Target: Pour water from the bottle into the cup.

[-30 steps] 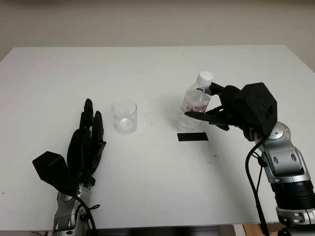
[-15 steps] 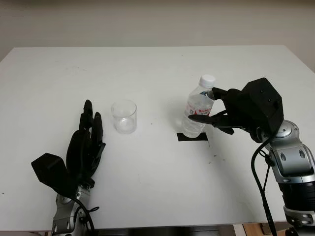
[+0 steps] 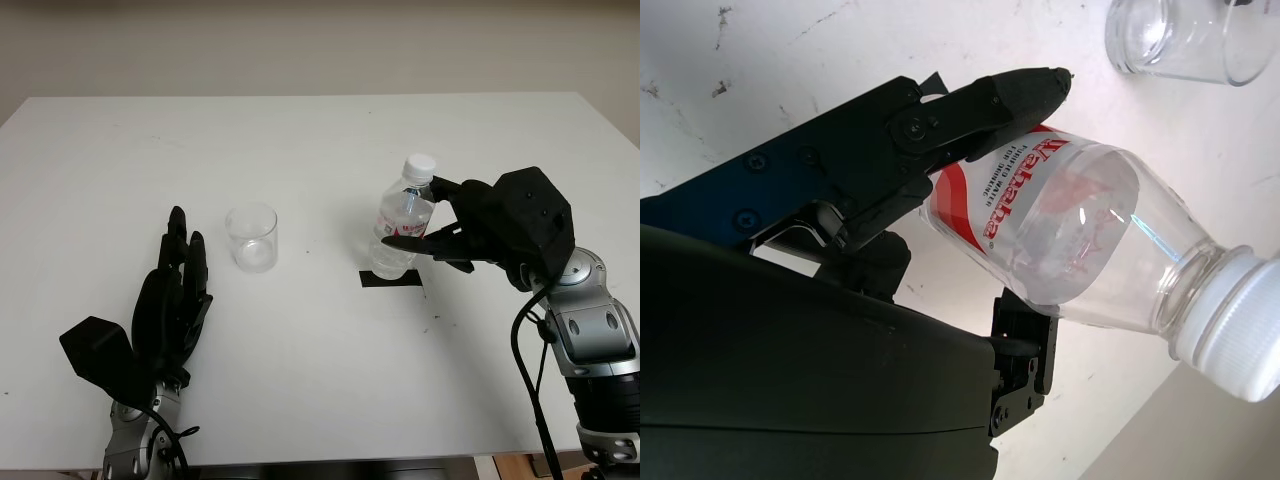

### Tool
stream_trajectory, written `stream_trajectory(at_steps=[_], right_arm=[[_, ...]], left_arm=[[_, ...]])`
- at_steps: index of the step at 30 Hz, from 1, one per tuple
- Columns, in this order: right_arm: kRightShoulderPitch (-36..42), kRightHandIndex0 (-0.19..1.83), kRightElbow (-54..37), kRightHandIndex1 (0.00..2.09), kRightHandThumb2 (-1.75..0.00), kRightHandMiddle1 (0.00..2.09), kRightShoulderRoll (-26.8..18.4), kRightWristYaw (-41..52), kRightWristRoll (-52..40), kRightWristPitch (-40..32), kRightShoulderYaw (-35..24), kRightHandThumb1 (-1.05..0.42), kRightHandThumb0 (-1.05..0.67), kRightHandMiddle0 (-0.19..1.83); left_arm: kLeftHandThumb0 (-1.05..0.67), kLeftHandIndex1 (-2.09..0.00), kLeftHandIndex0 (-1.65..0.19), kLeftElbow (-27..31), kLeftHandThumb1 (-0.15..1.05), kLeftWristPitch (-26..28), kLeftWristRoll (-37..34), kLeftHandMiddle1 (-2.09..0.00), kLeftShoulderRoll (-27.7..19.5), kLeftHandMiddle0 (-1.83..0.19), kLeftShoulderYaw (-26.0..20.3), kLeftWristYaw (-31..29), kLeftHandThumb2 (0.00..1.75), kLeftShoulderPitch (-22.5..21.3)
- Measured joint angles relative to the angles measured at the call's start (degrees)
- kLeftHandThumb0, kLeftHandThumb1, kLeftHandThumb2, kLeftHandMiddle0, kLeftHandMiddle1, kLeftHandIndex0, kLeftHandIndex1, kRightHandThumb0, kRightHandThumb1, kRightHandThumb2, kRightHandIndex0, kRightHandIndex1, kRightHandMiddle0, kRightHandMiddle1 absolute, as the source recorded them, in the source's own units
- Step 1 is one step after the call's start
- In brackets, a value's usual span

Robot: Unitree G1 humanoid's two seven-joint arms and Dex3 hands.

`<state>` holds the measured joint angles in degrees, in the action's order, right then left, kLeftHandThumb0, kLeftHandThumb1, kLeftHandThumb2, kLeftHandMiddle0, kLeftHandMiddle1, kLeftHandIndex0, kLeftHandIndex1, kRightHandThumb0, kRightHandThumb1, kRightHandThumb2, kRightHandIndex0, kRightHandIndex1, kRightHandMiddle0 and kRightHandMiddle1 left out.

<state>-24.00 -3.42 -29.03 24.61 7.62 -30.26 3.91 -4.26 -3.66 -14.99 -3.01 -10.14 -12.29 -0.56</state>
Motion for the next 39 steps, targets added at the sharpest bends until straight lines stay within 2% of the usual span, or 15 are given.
stream_trajectory(at_steps=[13,22,28,31,32,33,37,39], right_arm=[[0.0,1.29,2.2,2.09,-0.41,2.09,0.2,0.7,-0.4,-0.4,0.7,-1.05,-0.32,1.01],[-0.2,1.23,2.8,2.09,-0.4,2.09,0.4,1.9,-0.7,-0.7,0.8,-1.05,-0.34,0.96],[-2.3,1.18,4.6,2.09,-0.4,2.09,-0.2,5.0,-0.7,-2.0,1.8,-1.05,-0.41,0.84],[-2.6,1.1,5.3,2.09,-0.29,2.09,-0.3,5.8,-0.9,-1.6,1.8,-1.05,-0.5,0.71],[-2.6,0.95,5.5,2.09,-0.2,2.09,-0.3,5.8,-1.1,-1.6,1.7,-1.05,-0.54,0.44],[-2.6,0.89,5.8,2.09,-0.17,2.09,-0.3,5.8,-1.5,-1.6,1.5,-1.05,-0.55,0.33],[-2.6,0.59,5.9,2.09,-0.06,2.06,-0.4,5.6,-1.2,-1.2,1.8,-0.97,-0.66,-0.03],[-2.4,0.5,5.7,2.09,-0.05,2.02,-0.9,5.9,-0.3,0.1,2.8,-0.94,-0.68,-0.13]], left_arm=[[-0.78,-0.05,0.19,0.2,1.05,-0.1,0.1,-0.05,0.0,0.18,0.2,0.2,0.53,0.3],[-0.78,-0.05,0.18,0.6,1.05,0.1,0.1,-0.05,0.0,0.18,0.4,0.5,0.53,0.7],[-0.77,-0.05,0.18,0.7,1.05,0.4,0.0,-0.05,0.0,0.18,0.4,0.5,0.53,0.8],[-0.77,-0.05,0.18,0.7,1.05,0.6,0.0,-0.05,0.0,0.18,0.4,0.5,0.53,0.8],[-0.77,-0.05,0.18,0.7,1.05,0.6,0.0,-0.05,0.0,0.18,0.4,0.5,0.52,0.8],[-0.77,-0.05,0.18,0.7,1.05,0.7,0.0,-0.05,0.0,0.18,0.4,0.5,0.52,0.8],[-0.77,-0.05,0.18,0.7,1.05,0.8,0.0,-0.05,0.0,0.18,0.3,0.5,0.52,0.8],[-0.77,-0.05,0.18,0.7,1.05,0.8,0.0,-0.05,0.0,0.18,0.3,0.5,0.52,0.7]])
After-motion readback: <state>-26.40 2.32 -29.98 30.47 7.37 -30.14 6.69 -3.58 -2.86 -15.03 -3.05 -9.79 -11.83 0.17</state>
